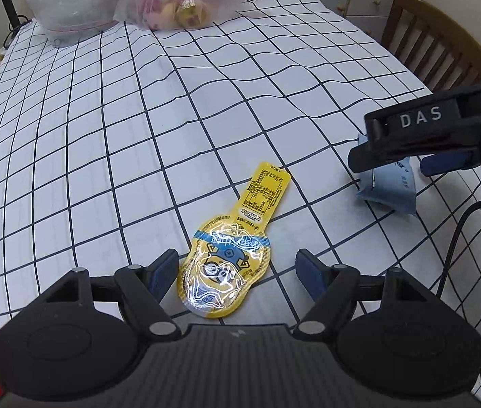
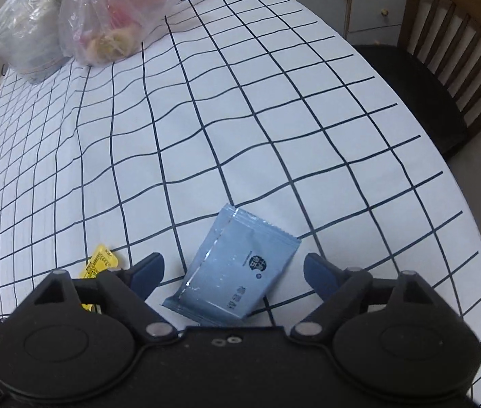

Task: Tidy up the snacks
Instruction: 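Grasp the yellow Minion packet with the left tool while the right grasps the light-blue packet, then carry the yellow Minion packet and light-blue packet into the box with both tools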

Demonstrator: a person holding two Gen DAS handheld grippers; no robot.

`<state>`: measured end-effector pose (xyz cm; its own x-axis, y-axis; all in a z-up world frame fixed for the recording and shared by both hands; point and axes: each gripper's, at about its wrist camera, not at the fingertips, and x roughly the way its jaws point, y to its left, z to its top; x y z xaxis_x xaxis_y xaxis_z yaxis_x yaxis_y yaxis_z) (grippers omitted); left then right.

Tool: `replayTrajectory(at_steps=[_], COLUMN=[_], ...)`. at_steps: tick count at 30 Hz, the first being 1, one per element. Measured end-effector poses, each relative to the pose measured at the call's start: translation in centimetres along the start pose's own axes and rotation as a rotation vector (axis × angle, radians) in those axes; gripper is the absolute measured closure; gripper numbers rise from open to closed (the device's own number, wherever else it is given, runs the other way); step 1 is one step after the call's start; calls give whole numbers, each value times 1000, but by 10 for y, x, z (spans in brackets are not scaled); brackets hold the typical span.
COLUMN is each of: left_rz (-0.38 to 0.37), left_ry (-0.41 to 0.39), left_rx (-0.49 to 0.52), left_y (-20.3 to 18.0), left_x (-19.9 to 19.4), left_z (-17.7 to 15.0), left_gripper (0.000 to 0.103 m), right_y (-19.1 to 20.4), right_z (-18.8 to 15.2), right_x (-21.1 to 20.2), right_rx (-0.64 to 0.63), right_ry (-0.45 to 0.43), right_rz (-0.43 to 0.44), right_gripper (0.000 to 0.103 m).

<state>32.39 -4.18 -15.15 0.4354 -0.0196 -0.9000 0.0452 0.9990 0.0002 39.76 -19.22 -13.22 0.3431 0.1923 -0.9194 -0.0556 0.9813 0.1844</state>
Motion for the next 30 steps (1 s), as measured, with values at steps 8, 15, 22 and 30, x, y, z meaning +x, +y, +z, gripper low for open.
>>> replayTrajectory(at_steps=[8,15,22,30], left_rz=[22,13,36,43], left_ry=[1,-13,-11,16], left_rx=[6,-2,-41,-137], left_y=[4,1,-2,-2], left_x=[7,5,2,-8], left_z=[0,0,-4,-20], left_gripper=[29,45,51,51], right_y=[14,21,11,-5], right_z=[-10,-22,-32,-53], right_x=[2,0,-8,-24], right_rx=[-56,-147,-183,-211], right_ry=[-7,-44,-79,-77], right_rz=[-52,-114,-73,-42], right_gripper=[25,47,57,57])
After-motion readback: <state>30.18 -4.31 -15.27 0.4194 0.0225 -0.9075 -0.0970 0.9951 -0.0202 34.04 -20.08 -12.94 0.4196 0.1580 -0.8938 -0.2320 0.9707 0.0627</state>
